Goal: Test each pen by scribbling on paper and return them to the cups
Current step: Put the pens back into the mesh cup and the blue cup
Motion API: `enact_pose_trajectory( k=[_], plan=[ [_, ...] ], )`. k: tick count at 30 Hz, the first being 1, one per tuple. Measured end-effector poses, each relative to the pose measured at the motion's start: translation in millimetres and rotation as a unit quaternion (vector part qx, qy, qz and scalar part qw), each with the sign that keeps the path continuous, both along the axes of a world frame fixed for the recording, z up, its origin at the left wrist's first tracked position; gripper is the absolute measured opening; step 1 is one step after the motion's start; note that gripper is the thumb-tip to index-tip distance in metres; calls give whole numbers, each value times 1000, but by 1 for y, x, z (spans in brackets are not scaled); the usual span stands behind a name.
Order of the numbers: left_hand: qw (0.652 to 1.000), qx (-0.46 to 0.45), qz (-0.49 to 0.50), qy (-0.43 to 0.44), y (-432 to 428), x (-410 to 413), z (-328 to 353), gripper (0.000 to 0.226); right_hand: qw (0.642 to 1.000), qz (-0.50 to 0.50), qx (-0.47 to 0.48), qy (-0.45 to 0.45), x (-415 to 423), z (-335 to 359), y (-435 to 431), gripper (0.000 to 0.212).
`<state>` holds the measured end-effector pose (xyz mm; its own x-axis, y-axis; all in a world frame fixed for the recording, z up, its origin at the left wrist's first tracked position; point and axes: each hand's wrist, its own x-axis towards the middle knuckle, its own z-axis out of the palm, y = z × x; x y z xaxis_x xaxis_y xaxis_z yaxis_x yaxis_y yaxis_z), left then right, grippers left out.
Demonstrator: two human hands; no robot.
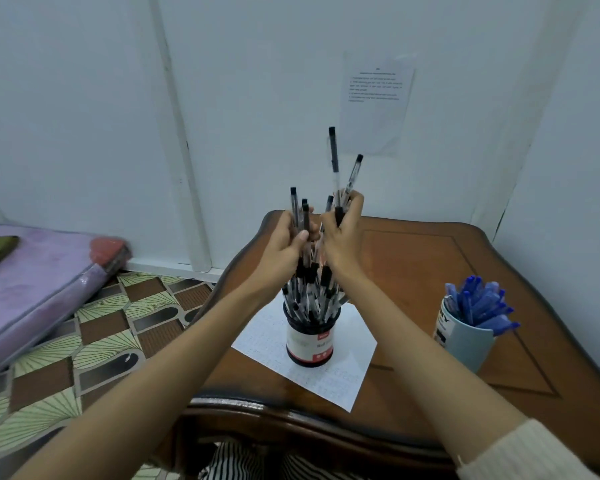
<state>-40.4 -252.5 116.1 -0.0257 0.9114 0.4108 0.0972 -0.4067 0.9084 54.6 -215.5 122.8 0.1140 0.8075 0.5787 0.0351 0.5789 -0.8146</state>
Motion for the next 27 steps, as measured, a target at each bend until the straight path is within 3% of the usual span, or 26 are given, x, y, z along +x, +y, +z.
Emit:
enact_pose_trajectory(
  k=[4, 12, 22, 27],
  plan=[
    [1000, -2, 20, 17, -2, 3, -14, 23, 1000, 17, -1, -17, 6, -11, -2, 24],
    [997, -11, 68, 26, 1, 3, -31, 41, 994, 97, -44, -14, 2, -39, -3, 25],
    [986, 9, 129, -101, 7, 16, -39, 23, 982, 153, -96, 48, 10, -41, 1, 20],
    [983, 28, 148, -107, 13, 13, -36, 22, 971, 195, -111, 77, 9, -39, 2, 24]
  ],
)
